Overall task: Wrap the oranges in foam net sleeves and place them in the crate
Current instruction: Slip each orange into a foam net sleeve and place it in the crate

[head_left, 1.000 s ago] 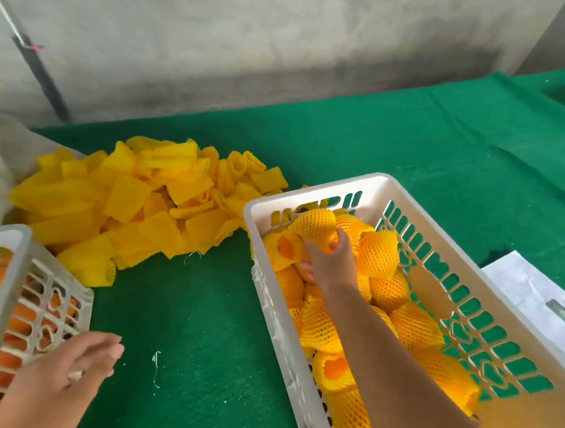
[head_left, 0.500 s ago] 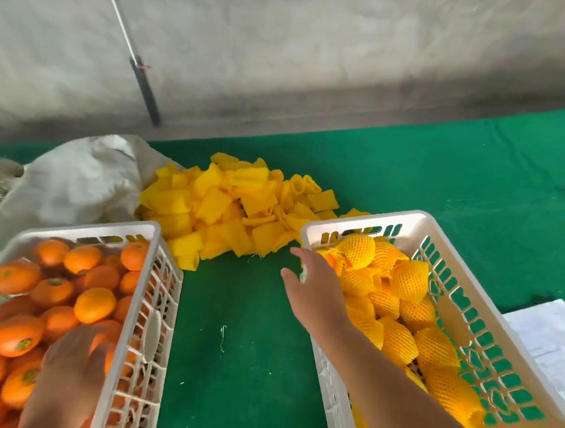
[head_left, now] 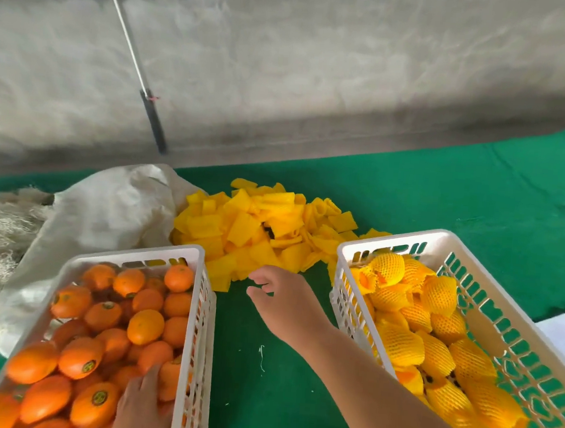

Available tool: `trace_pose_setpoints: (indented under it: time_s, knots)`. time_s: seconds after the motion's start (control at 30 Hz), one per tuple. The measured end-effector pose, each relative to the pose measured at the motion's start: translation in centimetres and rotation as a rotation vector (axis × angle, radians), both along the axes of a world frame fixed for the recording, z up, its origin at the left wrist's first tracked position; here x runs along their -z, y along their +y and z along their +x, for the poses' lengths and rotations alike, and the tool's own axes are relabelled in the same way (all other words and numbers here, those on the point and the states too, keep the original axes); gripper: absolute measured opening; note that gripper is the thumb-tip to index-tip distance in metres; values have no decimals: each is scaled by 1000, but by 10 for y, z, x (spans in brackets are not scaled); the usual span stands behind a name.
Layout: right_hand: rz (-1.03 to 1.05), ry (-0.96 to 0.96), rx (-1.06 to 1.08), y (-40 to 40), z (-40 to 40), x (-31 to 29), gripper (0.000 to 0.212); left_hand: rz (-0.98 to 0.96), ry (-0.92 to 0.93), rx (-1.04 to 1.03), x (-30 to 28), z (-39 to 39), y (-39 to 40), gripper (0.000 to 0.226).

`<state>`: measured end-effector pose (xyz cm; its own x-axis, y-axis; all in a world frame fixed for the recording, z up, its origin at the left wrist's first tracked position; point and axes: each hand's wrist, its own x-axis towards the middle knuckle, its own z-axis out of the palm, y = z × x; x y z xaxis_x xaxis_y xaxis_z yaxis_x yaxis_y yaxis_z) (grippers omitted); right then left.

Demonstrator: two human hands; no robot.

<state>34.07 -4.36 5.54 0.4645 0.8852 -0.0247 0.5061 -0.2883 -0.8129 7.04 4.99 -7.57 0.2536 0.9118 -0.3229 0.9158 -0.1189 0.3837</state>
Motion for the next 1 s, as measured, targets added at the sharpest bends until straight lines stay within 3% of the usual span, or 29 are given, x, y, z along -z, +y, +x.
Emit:
trace_pose_setpoints:
  time_s: [0.13, 0.33, 0.53, 0.77, 0.83, 0.93, 1.0]
  knots:
    - [-5, -19, -35, 17, -39, -8, 36, -39, -126, 59, 1, 1, -2, 104]
    - [-62, -3, -82, 23, -81, 9, 35, -57, -4, 87, 16, -2, 7, 89]
    - [-146, -4, -105, 20, -113, 27, 35, 93, -188, 15, 28, -13, 1, 65]
    - [-219, 6, -103, 12, -131, 41, 35, 119, -502, -172, 21, -22, 2, 58]
    - [-227, 16, -105, 10, -133, 44, 35, -15, -675, -265, 15, -25, 1, 51]
    - [-225, 49, -107, 7, -137, 47, 38, -489, -1172, -488, 5, -28, -2, 43]
    - [-209, 101, -116, 6, -140, 49, 42, -715, -1379, -502, -5, -32, -8, 49]
